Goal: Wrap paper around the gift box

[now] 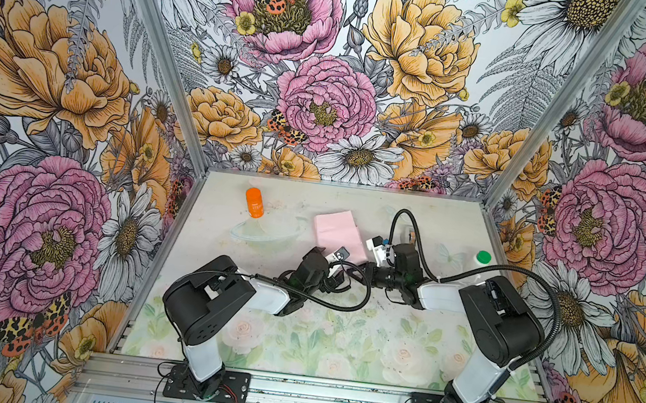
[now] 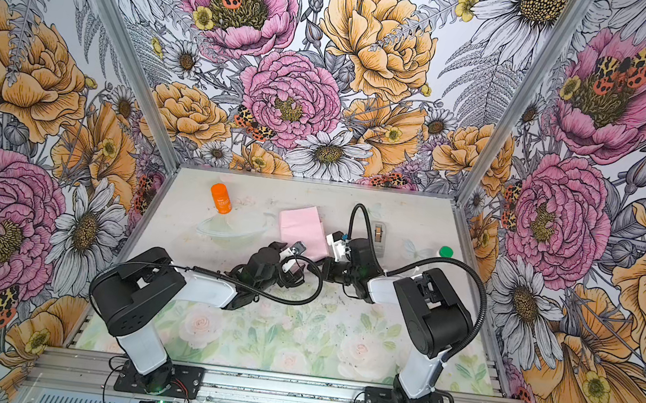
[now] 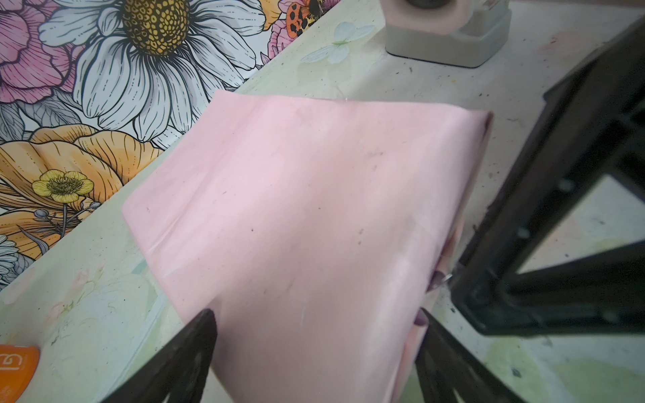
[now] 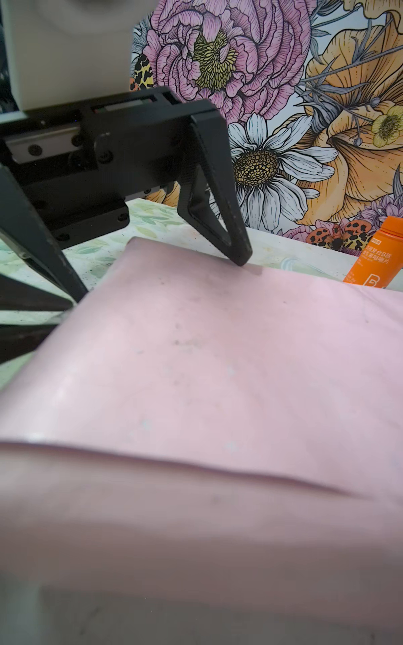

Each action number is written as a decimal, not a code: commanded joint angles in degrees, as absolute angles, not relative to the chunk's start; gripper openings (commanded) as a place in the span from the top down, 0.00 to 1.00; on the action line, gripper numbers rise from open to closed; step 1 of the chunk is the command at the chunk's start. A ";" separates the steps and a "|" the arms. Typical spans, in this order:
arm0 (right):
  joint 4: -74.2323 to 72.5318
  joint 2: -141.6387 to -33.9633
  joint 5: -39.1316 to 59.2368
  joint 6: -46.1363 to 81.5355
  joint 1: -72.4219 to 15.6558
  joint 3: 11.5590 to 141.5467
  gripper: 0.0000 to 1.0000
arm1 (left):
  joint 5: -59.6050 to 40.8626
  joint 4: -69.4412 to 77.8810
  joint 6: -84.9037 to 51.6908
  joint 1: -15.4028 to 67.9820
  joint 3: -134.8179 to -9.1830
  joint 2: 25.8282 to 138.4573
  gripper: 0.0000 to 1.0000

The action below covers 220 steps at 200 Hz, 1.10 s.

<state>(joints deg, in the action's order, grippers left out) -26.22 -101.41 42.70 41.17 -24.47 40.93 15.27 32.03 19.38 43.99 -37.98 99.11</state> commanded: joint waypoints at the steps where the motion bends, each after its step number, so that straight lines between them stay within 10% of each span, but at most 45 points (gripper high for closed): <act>1: -28.73 -102.09 42.12 41.59 -25.05 40.13 0.85 | 15.29 27.95 17.20 43.42 -36.30 98.62 0.13; 220: -31.11 -105.11 38.47 43.63 -25.20 39.22 0.90 | 15.21 27.88 17.27 43.59 -36.56 98.46 0.13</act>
